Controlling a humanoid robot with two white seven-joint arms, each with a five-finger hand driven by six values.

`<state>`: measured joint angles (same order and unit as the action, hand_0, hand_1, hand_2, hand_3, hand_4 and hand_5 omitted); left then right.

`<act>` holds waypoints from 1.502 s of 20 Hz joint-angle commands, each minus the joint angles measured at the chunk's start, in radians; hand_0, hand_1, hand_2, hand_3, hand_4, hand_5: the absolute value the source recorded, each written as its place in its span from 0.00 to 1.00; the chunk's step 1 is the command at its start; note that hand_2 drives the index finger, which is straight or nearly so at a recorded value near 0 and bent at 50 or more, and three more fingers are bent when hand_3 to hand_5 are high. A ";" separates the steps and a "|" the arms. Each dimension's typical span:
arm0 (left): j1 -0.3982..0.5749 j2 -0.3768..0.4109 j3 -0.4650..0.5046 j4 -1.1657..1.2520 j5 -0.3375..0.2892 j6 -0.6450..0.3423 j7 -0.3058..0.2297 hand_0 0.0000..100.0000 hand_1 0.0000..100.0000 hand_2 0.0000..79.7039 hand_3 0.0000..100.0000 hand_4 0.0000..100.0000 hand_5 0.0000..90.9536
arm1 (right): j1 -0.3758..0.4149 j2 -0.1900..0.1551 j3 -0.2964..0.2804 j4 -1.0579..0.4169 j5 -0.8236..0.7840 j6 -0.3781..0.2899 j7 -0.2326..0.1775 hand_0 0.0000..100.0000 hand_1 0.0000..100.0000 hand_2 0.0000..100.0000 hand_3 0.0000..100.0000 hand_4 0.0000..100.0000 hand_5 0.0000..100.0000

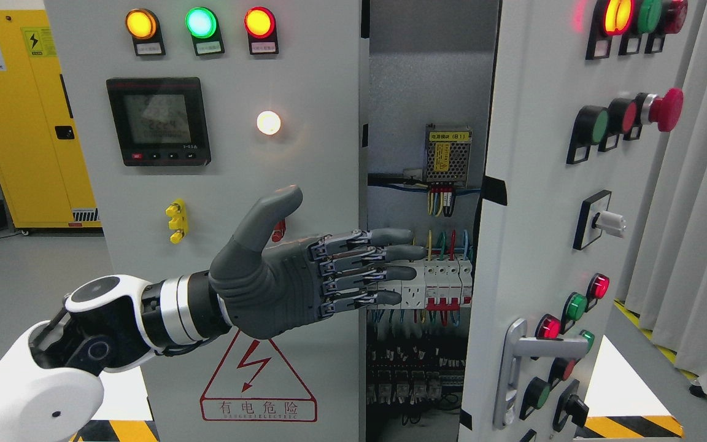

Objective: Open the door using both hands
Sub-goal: 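Reach the left hand into the gap behind the ajar door's edge, then swing the ajar door outward away from the cabinet with the left hand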

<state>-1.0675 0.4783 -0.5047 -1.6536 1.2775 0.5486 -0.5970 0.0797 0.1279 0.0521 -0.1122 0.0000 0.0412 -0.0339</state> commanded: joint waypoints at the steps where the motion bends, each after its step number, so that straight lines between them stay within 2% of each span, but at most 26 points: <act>1: -0.098 -0.138 -0.058 0.193 0.034 0.016 -0.001 0.00 0.00 0.00 0.00 0.00 0.00 | 0.000 0.001 0.000 0.000 0.017 0.000 0.000 0.21 0.08 0.00 0.00 0.00 0.00; 7: -0.098 -0.191 -0.066 0.192 0.025 0.025 0.000 0.00 0.00 0.00 0.00 0.00 0.00 | 0.000 -0.001 0.000 0.000 0.017 0.000 0.000 0.22 0.08 0.00 0.00 0.00 0.00; 10: -0.094 -0.233 -0.067 0.192 -0.029 0.028 0.000 0.00 0.00 0.00 0.00 0.00 0.00 | 0.000 -0.001 0.000 0.000 0.017 0.000 0.000 0.21 0.08 0.00 0.00 0.00 0.00; 17: -0.112 -0.280 -0.089 0.189 -0.037 0.042 0.002 0.00 0.00 0.00 0.00 0.00 0.00 | 0.000 0.001 0.000 0.000 0.017 0.000 0.000 0.21 0.08 0.00 0.00 0.00 0.00; 20: -0.115 -0.343 -0.089 0.190 -0.040 0.042 0.003 0.00 0.00 0.00 0.00 0.00 0.00 | 0.000 -0.001 0.000 0.000 0.017 0.000 0.000 0.21 0.08 0.00 0.00 0.00 0.00; 23: -0.124 -0.397 -0.094 0.193 -0.096 0.042 0.014 0.00 0.00 0.00 0.00 0.00 0.00 | 0.000 0.001 0.000 0.000 0.017 0.000 0.000 0.21 0.08 0.00 0.00 0.00 0.00; 25: -0.124 -0.429 -0.094 0.192 -0.109 0.042 0.016 0.00 0.00 0.00 0.00 0.00 0.00 | 0.000 0.001 0.000 0.000 0.017 0.000 0.000 0.21 0.08 0.00 0.00 0.00 0.00; 27: -0.124 -0.444 -0.095 0.184 -0.110 0.042 0.037 0.00 0.00 0.00 0.00 0.00 0.00 | 0.000 0.001 0.000 0.000 0.017 0.000 0.000 0.21 0.08 0.00 0.00 0.00 0.00; 30: -0.124 -0.480 -0.095 0.170 -0.110 0.042 0.100 0.00 0.00 0.00 0.00 0.00 0.00 | 0.000 0.001 0.000 0.000 0.017 0.000 0.000 0.22 0.08 0.00 0.00 0.00 0.00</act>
<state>-1.1881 0.1303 -0.5864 -1.4787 1.1861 0.5901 -0.5382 0.0798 0.1278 0.0522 -0.1121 0.0000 0.0411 -0.0339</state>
